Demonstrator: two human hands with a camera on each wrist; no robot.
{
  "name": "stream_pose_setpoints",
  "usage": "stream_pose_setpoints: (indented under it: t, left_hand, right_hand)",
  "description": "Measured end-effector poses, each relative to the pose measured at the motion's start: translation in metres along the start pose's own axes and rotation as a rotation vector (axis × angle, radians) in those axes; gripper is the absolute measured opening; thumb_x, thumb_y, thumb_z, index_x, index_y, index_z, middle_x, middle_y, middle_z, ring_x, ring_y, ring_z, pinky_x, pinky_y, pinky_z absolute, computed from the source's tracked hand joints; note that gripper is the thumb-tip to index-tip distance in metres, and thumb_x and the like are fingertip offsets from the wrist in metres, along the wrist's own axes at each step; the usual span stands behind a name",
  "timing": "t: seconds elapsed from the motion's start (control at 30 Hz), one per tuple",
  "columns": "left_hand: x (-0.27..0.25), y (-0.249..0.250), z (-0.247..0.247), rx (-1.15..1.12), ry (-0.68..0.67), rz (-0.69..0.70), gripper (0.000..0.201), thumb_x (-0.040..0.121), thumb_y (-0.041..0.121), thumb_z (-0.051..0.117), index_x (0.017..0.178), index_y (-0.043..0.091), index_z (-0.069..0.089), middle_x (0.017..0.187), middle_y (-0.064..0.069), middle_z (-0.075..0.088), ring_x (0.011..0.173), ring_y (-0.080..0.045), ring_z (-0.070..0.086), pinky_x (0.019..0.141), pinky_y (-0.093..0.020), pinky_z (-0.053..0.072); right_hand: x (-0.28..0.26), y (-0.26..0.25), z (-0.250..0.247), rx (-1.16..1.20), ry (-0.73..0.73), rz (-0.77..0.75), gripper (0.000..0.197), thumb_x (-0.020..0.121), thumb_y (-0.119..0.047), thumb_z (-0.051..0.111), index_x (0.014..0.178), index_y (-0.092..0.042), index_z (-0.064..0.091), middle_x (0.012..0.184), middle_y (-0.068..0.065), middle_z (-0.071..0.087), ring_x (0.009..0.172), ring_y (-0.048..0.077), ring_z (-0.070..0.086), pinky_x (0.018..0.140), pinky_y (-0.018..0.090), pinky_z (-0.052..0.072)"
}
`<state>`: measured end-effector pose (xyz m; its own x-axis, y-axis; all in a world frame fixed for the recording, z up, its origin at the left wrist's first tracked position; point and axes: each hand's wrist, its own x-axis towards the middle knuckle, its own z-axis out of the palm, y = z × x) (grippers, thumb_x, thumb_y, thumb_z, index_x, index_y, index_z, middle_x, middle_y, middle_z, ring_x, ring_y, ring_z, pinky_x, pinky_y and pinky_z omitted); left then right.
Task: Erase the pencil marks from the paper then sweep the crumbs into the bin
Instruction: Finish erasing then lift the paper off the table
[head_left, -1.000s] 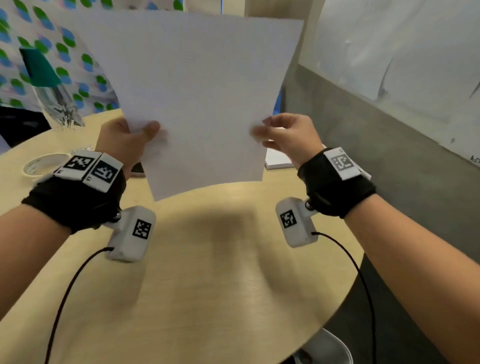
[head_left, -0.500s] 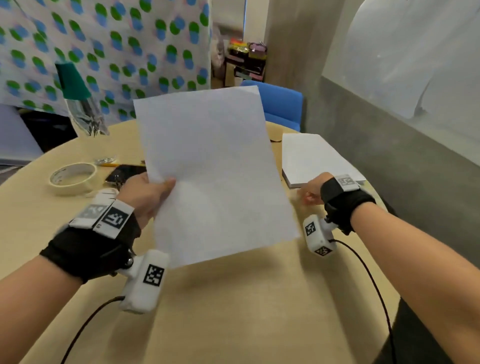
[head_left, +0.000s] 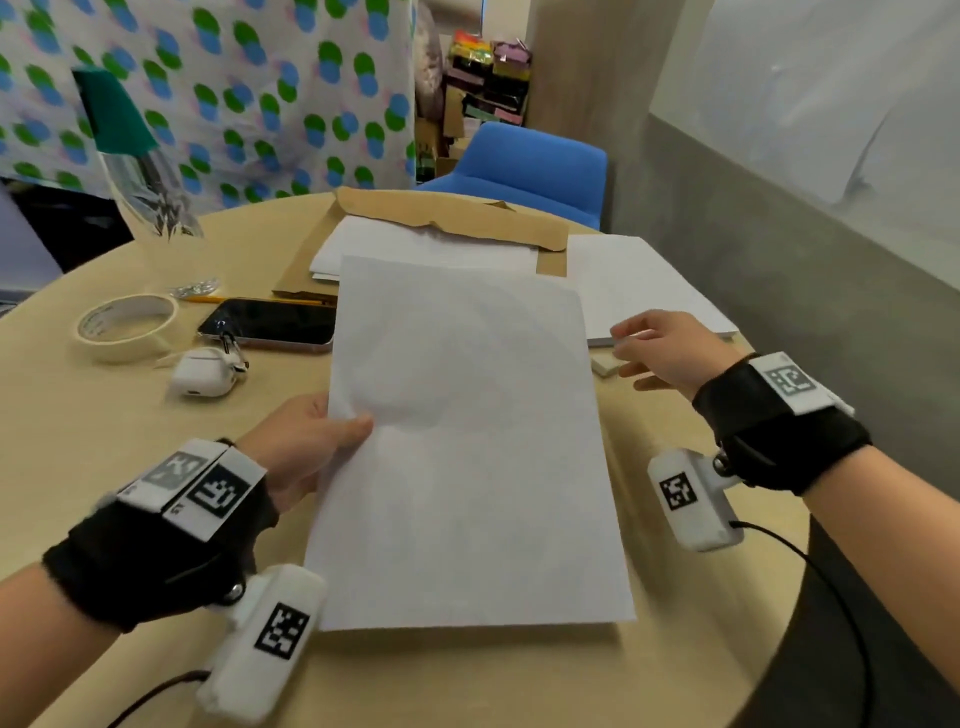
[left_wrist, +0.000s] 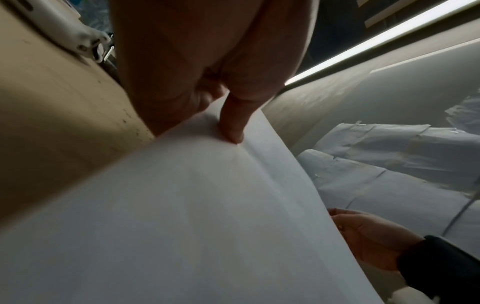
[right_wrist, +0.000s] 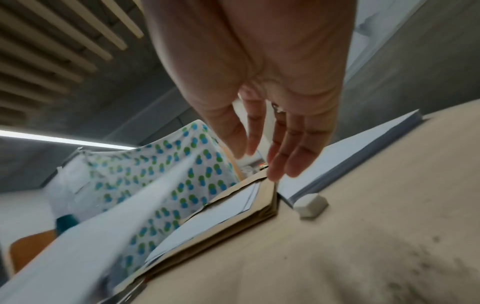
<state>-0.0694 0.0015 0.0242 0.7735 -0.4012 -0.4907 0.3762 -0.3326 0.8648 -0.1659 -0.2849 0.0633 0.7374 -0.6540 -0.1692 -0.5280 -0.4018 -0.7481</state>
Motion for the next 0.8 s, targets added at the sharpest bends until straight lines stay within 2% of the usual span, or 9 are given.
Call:
stream_pose_setpoints:
  t: [0.07,0.2,0.33,0.4,0.5,0.57,0.63,0.73,0.8]
  left_hand:
    - [-0.005,-0.005,-0.003,0.035,0.004,-0.020,0.023,0.094,0.009,0.051,0.116,0.014,0.054,0.094,-0.004,0.066,0.083,-0.023,0.063,0.061,-0.033,0.047]
    - [-0.011,-0.012,-0.009,0.115,0.023,-0.052,0.033,0.094,0.001,0.048,0.126,0.009,0.051,0.102,-0.009,0.065,0.084,-0.025,0.062,0.064,-0.033,0.048]
    - [-0.012,-0.014,-0.008,0.272,0.048,-0.073,0.042,0.091,-0.004,0.051,0.131,0.007,0.047,0.118,-0.013,0.062,0.101,-0.032,0.060,0.087,-0.040,0.048]
    - [-0.013,-0.011,-0.009,0.384,0.075,-0.061,0.050,0.088,-0.002,0.057,0.135,0.006,0.042,0.124,-0.013,0.059,0.104,-0.030,0.058,0.092,-0.039,0.046]
    - [-0.018,-0.005,-0.011,0.549,0.080,-0.057,0.074,0.086,0.008,0.062,0.147,0.013,0.020,0.135,-0.014,0.051,0.116,-0.030,0.054,0.101,-0.042,0.042]
    - [-0.025,-0.001,-0.012,0.791,0.102,-0.007,0.087,0.087,0.019,0.063,0.150,0.015,0.003,0.146,-0.014,0.036,0.129,-0.029,0.043,0.105,-0.039,0.036]
    - [-0.033,0.001,-0.008,1.056,0.101,0.100,0.093,0.085,0.031,0.063,0.149,0.019,-0.003,0.153,-0.011,0.017,0.137,-0.028,0.029,0.108,-0.037,0.030]
    - [-0.042,0.001,0.011,1.247,-0.054,0.238,0.090,0.082,0.042,0.064,0.149,0.028,0.006,0.154,0.002,0.003,0.140,-0.023,0.016,0.111,-0.035,0.027]
    - [-0.041,-0.001,0.030,1.284,-0.187,0.271,0.090,0.080,0.046,0.065,0.148,0.030,0.010,0.154,0.008,-0.001,0.142,-0.019,0.011,0.112,-0.034,0.025]
  right_hand:
    - [-0.003,0.001,0.001,-0.089,-0.019,-0.012,0.015,0.092,-0.014,0.054,0.106,-0.012,0.059,0.102,0.007,0.059,0.095,0.020,0.057,0.068,0.025,0.048]
    - [0.023,0.005,0.004,-0.251,-0.025,0.060,0.019,0.091,-0.017,0.057,0.108,-0.009,0.061,0.106,0.010,0.061,0.098,0.023,0.058,0.078,0.031,0.049]
    - [0.056,0.010,0.013,-0.483,-0.070,0.118,0.037,0.086,-0.032,0.062,0.113,-0.007,0.059,0.107,0.013,0.065,0.098,0.030,0.063,0.091,0.042,0.051]
    - [0.065,0.010,0.021,-0.611,-0.066,0.103,0.041,0.082,-0.038,0.065,0.108,-0.007,0.061,0.098,0.013,0.066,0.090,0.031,0.063,0.084,0.036,0.051]
    - [0.065,0.005,0.027,-0.712,-0.024,0.084,0.028,0.081,-0.029,0.068,0.088,-0.004,0.060,0.075,0.010,0.059,0.071,0.027,0.057,0.067,0.030,0.043]
    - [0.064,0.001,0.024,-0.675,-0.016,0.080,0.028,0.081,-0.028,0.070,0.087,-0.004,0.057,0.082,0.012,0.063,0.074,0.029,0.061,0.070,0.033,0.049]
    - [0.056,-0.006,0.020,-0.466,-0.038,0.073,0.029,0.080,-0.026,0.072,0.096,-0.005,0.060,0.092,0.013,0.068,0.078,0.028,0.067,0.077,0.037,0.055]
    - [0.020,-0.021,0.019,-0.134,-0.186,0.030,0.027,0.078,-0.018,0.074,0.099,-0.011,0.058,0.087,0.009,0.067,0.065,0.016,0.067,0.060,0.025,0.055]
    - [-0.010,-0.027,0.021,-0.048,-0.353,0.003,0.023,0.078,-0.016,0.073,0.098,-0.013,0.062,0.084,0.007,0.067,0.058,0.010,0.067,0.052,0.018,0.053]
